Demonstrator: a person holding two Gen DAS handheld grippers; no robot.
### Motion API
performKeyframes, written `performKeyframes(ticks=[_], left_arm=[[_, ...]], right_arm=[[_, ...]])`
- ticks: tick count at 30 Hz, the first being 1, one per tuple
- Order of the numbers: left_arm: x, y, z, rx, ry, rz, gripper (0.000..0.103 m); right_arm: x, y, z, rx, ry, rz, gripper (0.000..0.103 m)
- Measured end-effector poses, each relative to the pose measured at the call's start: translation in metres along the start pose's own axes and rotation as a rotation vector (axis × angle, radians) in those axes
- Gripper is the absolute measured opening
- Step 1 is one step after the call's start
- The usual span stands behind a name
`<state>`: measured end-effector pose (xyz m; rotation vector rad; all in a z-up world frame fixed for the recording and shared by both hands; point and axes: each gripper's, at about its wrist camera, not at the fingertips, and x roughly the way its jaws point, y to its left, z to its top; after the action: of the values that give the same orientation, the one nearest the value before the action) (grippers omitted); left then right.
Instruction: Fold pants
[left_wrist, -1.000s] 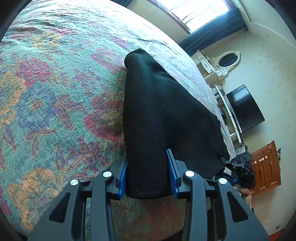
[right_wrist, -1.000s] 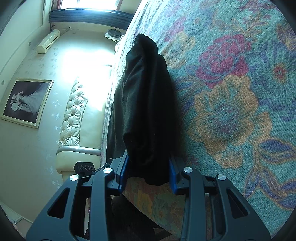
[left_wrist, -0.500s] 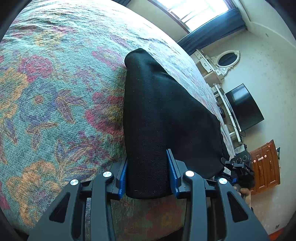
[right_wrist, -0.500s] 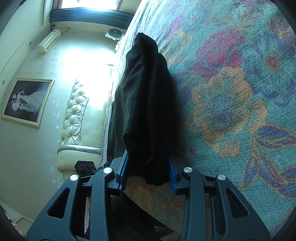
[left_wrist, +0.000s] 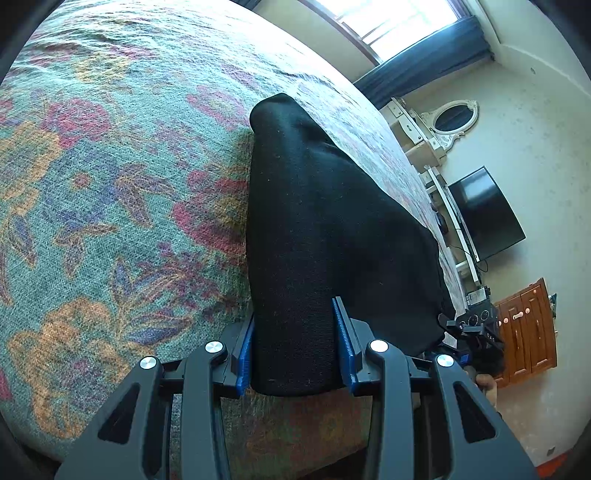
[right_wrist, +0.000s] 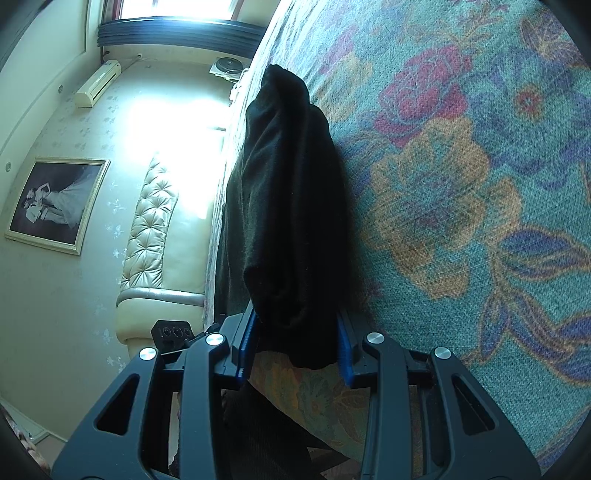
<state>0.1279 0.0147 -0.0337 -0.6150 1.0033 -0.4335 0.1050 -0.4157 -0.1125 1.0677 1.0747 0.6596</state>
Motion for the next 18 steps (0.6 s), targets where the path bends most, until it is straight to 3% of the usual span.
performKeyframes(ticks=[18], left_arm=[[-0.001, 0.006, 0.009, 0.014, 0.016, -0.009, 0.039]], right_arm=[[-0.012, -0.016, -0.005, 0.010, -0.012, 0.032, 0.035]])
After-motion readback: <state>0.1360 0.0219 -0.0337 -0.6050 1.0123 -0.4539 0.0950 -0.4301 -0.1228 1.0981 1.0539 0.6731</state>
